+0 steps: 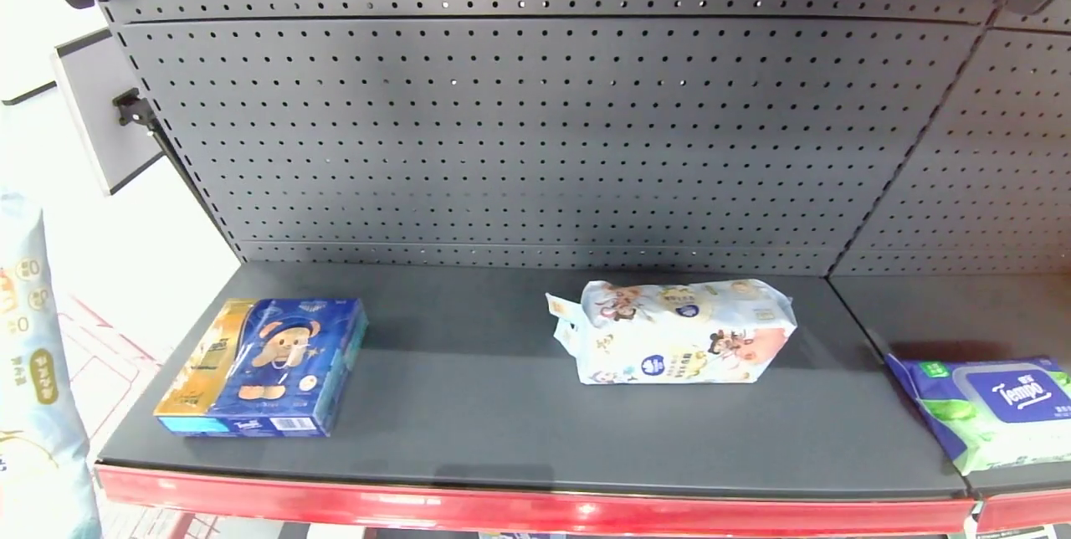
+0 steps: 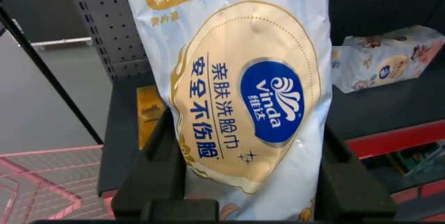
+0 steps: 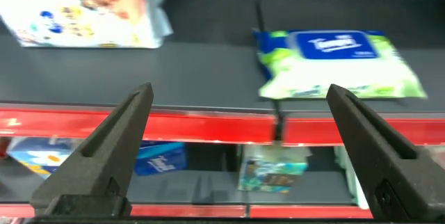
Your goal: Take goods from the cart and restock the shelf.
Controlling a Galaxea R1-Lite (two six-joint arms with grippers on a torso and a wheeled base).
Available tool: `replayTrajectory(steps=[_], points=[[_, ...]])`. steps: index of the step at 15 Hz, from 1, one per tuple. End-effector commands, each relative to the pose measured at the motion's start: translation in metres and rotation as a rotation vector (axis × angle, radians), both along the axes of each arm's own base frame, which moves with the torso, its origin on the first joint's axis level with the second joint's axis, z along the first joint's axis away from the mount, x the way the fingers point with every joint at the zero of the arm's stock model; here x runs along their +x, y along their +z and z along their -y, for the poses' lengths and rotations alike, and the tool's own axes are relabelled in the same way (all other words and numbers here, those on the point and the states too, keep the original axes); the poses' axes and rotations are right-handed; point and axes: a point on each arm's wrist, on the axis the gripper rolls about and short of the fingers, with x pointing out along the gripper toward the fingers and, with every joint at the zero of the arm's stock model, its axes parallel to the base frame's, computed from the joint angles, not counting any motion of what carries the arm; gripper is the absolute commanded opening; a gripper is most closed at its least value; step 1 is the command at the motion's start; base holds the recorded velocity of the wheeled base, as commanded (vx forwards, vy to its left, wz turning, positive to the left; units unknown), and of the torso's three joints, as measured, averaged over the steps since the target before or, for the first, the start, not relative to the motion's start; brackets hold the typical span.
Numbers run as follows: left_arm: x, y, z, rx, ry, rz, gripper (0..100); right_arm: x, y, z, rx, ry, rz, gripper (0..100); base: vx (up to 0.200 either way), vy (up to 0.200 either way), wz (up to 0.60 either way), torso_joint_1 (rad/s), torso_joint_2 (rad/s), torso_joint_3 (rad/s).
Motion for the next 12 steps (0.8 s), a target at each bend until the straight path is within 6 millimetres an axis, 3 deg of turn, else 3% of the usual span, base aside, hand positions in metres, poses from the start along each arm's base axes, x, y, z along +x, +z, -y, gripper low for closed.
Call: replayTrajectory(steps=[1, 4, 5, 6, 7, 8, 9, 12], points=[[0.000, 0.001, 0.000, 0.000, -0.001, 0.002, 0, 0.000, 0.000, 0.000, 0.000, 0.000, -0.001, 100, 0.000, -0.200, 0.00, -0.007, 0.00, 0.002], [0.000, 0.000, 0.000, 0.005, 0.001, -0.001, 0, 0.000, 0.000, 0.000, -0.002, 0.002, -0.007, 100, 0.000, -0.200, 0.00, 0.001, 0.01, 0.004], [0.000, 0.000, 0.000, 0.016, 0.000, 0.002, 0, 0.001, 0.000, 0.000, -0.003, -0.001, -0.015, 100, 0.000, 0.000, 0.00, 0.000, 0.00, 0.000], [0.001, 0.001, 0.000, 0.021, 0.000, 0.000, 0, 0.000, 0.026, 0.000, 0.007, 0.018, 0.013, 100, 0.000, 0.000, 0.00, 0.000, 0.00, 0.000], [0.002, 0.000, 0.000, 0.022, -0.001, -0.005, 0, 0.022, 0.107, 0.000, 0.092, 0.023, -0.011, 100, 0.000, 0.000, 0.00, 0.000, 0.00, 0.000], [0.002, 0.000, 0.001, 0.024, -0.006, -0.007, 0, 0.030, 0.132, 0.000, 0.138, 0.026, 0.003, 100, 0.000, 0.000, 0.00, 0.000, 0.00, 0.000], [0.003, 0.000, 0.002, 0.027, -0.064, -0.012, 0, 0.065, 0.169, -0.003, 0.100, 0.082, -0.053, 100, 0.000, 0.000, 0.00, 0.000, 0.00, 0.000], [0.011, 0.004, 0.004, 0.033, -0.088, -0.042, 0, 0.125, 0.171, -0.008, -0.082, 0.146, -0.225, 100, 0.000, 0.000, 0.00, 0.000, 0.00, 0.000]])
